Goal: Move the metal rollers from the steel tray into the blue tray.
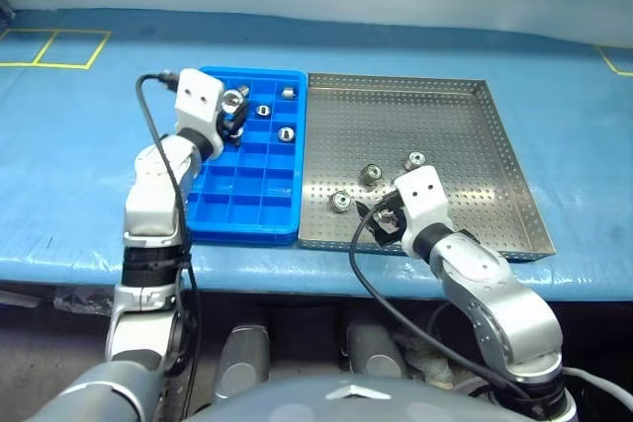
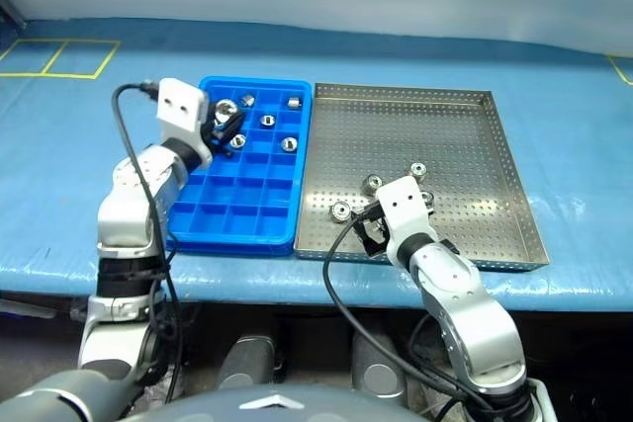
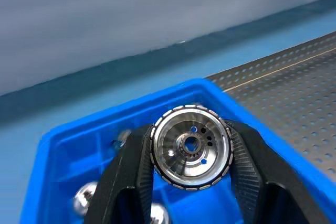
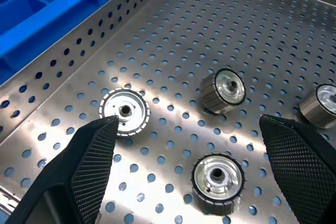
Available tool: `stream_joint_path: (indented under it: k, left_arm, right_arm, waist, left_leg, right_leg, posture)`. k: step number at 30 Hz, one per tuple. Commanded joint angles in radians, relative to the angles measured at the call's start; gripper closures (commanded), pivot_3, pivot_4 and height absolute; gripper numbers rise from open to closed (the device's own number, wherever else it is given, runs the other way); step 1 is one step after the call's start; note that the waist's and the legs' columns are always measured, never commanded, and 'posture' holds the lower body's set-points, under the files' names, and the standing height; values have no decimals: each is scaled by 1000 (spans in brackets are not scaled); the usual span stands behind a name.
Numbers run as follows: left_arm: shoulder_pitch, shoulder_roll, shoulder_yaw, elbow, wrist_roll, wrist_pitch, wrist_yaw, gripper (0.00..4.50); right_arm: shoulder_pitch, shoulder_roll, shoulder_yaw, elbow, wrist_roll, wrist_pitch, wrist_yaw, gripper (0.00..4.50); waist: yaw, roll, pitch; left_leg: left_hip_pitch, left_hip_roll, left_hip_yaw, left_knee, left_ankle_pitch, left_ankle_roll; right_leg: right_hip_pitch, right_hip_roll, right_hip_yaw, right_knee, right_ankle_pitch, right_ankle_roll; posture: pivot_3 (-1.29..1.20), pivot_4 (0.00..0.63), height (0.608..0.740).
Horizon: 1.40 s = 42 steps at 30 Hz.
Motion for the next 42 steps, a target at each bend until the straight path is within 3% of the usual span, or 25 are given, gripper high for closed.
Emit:
stream_joint_path:
  k: [1, 12, 22, 32, 33, 39, 42]
  left_arm:
    - [37, 10, 24, -108, 13, 19, 70, 2783]
    - [128, -8, 62, -81, 7, 46, 207, 2783]
    - [75, -5, 50, 94, -20, -29, 214, 2783]
    - [60, -14, 37, 111, -49, 2, 208, 2783]
    - [57, -13, 35, 112, -53, 4, 208, 2033]
    - [-29, -10, 15, 39, -115, 38, 155, 80]
    - [-120, -6, -35, 20, -173, 50, 58, 32]
  right_arm:
    - [-33, -7, 16, 3, 10, -9, 19, 0]
    - [-62, -7, 54, 31, 11, -13, 44, 0]
    - [-45, 3, 47, 16, 3, -10, 31, 0]
    - [-14, 14, 34, -8, -2, -9, 3, 0]
    - [-13, 15, 34, -9, -2, -10, 0, 0]
    - [-2, 17, 20, -22, -3, -10, -11, 0]
    - [7, 18, 4, -32, -5, -7, -18, 0]
  waist:
    - [16, -1, 0]
    - [47, -2, 0]
    - [48, -2, 0]
    - [32, -2, 0]
    - [32, -2, 0]
    - [33, -3, 1]
    - [35, -3, 1]
  left_leg:
    - [0, 0, 0, 0, 0, 0]
    - [-1, -1, -1, 0, 0, 0]
    - [-1, 0, -1, 0, 0, 0]
    - [-1, 0, 0, 0, 0, 0]
    - [-1, 0, 0, 0, 0, 0]
    - [-2, 0, 0, 0, 0, 0]
    - [-3, -1, -1, 0, 0, -1]
  right_leg:
    - [0, 0, 0, 0, 0, 0]
    - [0, 0, -1, -1, -1, -1]
    - [0, 0, -1, -1, -1, -2]
    - [-1, -1, -1, -1, -1, -2]
    - [-1, -1, -1, -1, -1, -2]
    - [-1, -1, -1, -1, -1, -2]
    - [-1, -1, -2, -2, -1, -2]
  posture:
    - [59, 150, 740]
    - [89, 150, 740]
    - [46, 150, 740]
    - [7, 150, 740]
    - [3, 150, 740]
    - [-25, 150, 740]
    - [-39, 150, 740]
